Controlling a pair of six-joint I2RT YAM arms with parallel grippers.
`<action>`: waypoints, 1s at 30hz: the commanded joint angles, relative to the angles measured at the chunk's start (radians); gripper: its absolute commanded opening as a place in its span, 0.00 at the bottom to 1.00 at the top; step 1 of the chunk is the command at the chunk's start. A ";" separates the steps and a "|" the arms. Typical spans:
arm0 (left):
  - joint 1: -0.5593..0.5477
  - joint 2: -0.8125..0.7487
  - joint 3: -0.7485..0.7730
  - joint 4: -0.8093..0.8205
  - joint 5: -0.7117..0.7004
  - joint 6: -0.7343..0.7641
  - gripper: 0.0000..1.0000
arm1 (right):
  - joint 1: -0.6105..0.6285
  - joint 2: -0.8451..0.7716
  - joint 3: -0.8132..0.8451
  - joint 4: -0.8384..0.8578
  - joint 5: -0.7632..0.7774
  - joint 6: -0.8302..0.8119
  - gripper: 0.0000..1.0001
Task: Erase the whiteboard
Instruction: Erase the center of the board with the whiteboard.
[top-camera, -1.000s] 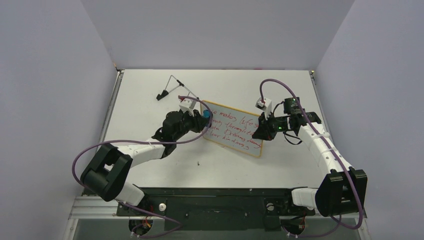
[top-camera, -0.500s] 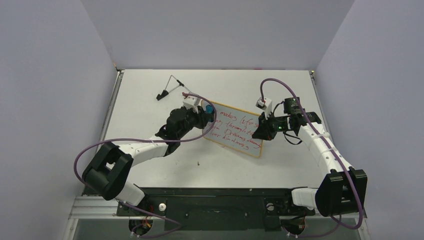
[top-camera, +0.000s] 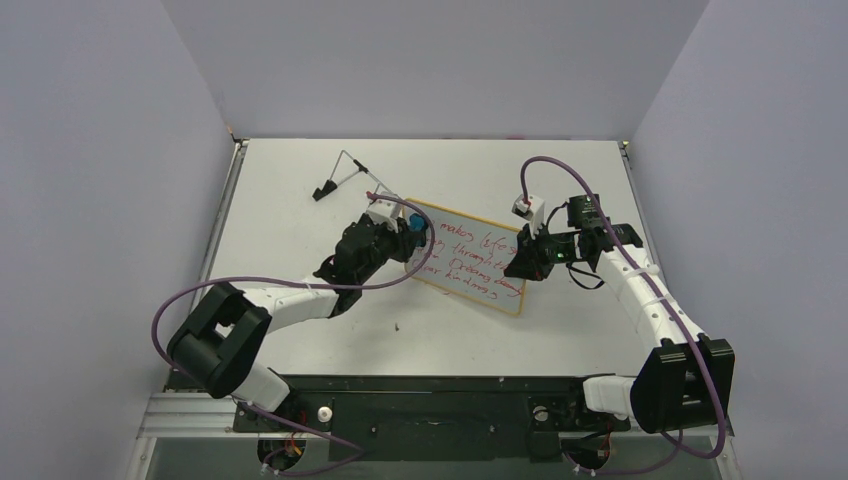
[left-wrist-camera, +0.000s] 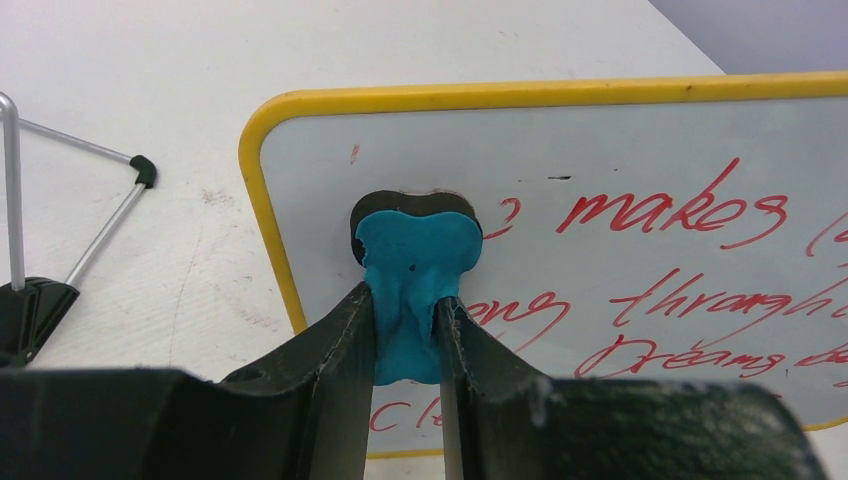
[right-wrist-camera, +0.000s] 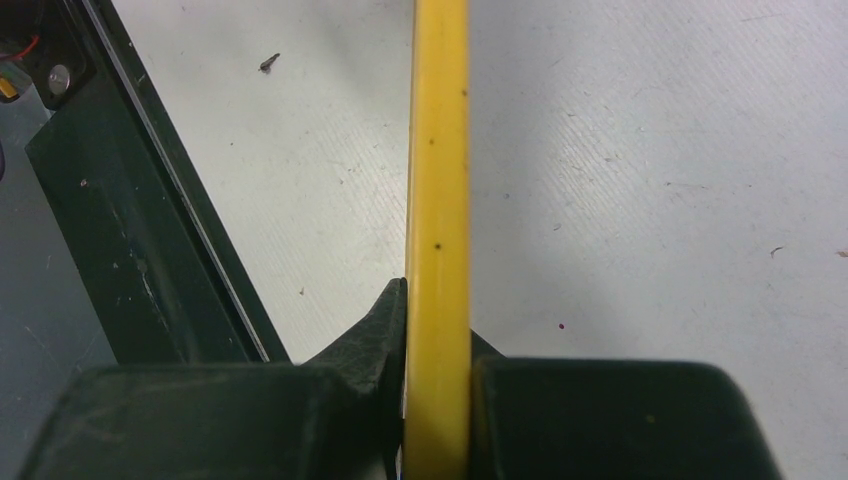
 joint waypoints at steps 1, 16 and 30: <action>-0.011 0.011 0.039 -0.034 -0.021 0.035 0.00 | 0.030 -0.001 0.013 -0.085 0.013 -0.082 0.00; 0.026 -0.027 0.031 -0.054 -0.029 0.038 0.00 | 0.031 -0.001 0.016 -0.093 0.007 -0.091 0.00; -0.049 -0.045 -0.013 0.061 -0.167 0.066 0.00 | 0.038 0.011 0.018 -0.096 0.010 -0.096 0.00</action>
